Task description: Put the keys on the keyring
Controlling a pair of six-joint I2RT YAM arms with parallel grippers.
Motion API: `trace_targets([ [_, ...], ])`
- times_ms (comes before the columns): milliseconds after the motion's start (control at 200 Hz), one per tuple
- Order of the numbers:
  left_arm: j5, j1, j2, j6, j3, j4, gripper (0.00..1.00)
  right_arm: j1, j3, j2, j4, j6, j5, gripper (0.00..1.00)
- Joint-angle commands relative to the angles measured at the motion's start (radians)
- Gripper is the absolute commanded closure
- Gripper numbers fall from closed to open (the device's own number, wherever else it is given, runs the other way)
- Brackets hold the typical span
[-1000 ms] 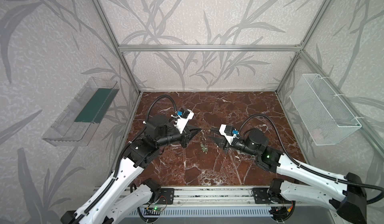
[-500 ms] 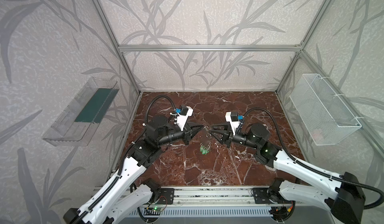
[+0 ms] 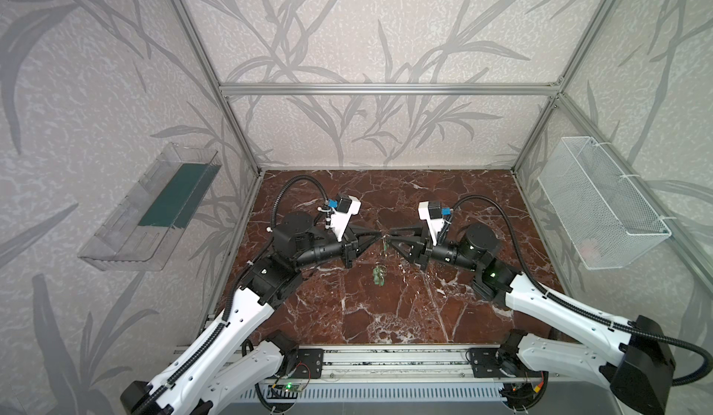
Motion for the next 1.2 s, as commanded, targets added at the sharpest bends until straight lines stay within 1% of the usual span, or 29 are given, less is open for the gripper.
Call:
trace_targets([
  [0, 0.034, -0.001, -0.003, -0.006, 0.010, 0.055, 1.00, -0.005, 0.046, 0.022, 0.043, 0.018, -0.029, 0.66],
  [100, 0.035, -0.001, -0.004, -0.006, 0.010, 0.056, 1.00, -0.007, 0.054, 0.037, 0.049, 0.028, -0.042, 0.71],
  [275, 0.029, 0.000, -0.001, -0.002, 0.012, 0.052, 1.00, -0.010, 0.057, 0.058, 0.067, 0.045, -0.070, 0.83],
  [340, 0.025, -0.001, -0.004, -0.001, 0.011, 0.052, 1.00, -0.012, 0.057, 0.061, 0.064, 0.051, -0.081, 0.89],
  [410, 0.019, -0.001, -0.006, 0.000, 0.011, 0.050, 1.00, -0.013, 0.052, 0.061, 0.065, 0.056, -0.088, 0.90],
  [480, 0.015, -0.001, -0.008, 0.002, 0.010, 0.052, 1.00, -0.016, 0.047, 0.058, 0.064, 0.056, -0.098, 1.00],
  [650, 0.008, -0.001, -0.004, 0.007, 0.013, 0.036, 1.00, -0.032, 0.038, 0.038, 0.048, 0.055, -0.109, 1.00],
  [705, 0.002, -0.001, -0.001, 0.017, 0.020, 0.014, 0.87, -0.047, 0.038, 0.028, 0.030, 0.049, -0.114, 1.00],
  [720, 0.000, 0.000, 0.001, 0.019, 0.022, 0.004, 0.85, -0.052, 0.038, 0.025, 0.024, 0.046, -0.116, 1.00],
  [810, -0.013, -0.001, 0.011, 0.036, 0.041, -0.042, 0.83, -0.085, 0.040, 0.006, -0.034, 0.023, -0.134, 1.00],
  [905, -0.003, -0.001, 0.033, 0.046, 0.055, -0.070, 0.77, -0.122, 0.052, -0.011, -0.111, -0.014, -0.169, 1.00],
  [985, 0.008, 0.000, 0.061, 0.073, 0.082, -0.125, 0.75, -0.138, 0.077, -0.021, -0.222, -0.080, -0.188, 1.00],
  [1110, 0.018, -0.001, 0.107, 0.145, 0.148, -0.255, 0.74, -0.140, 0.123, -0.037, -0.413, -0.230, -0.177, 1.00],
  [1195, 0.024, -0.001, 0.132, 0.192, 0.180, -0.326, 0.74, -0.141, 0.141, -0.040, -0.486, -0.304, -0.190, 1.00],
])
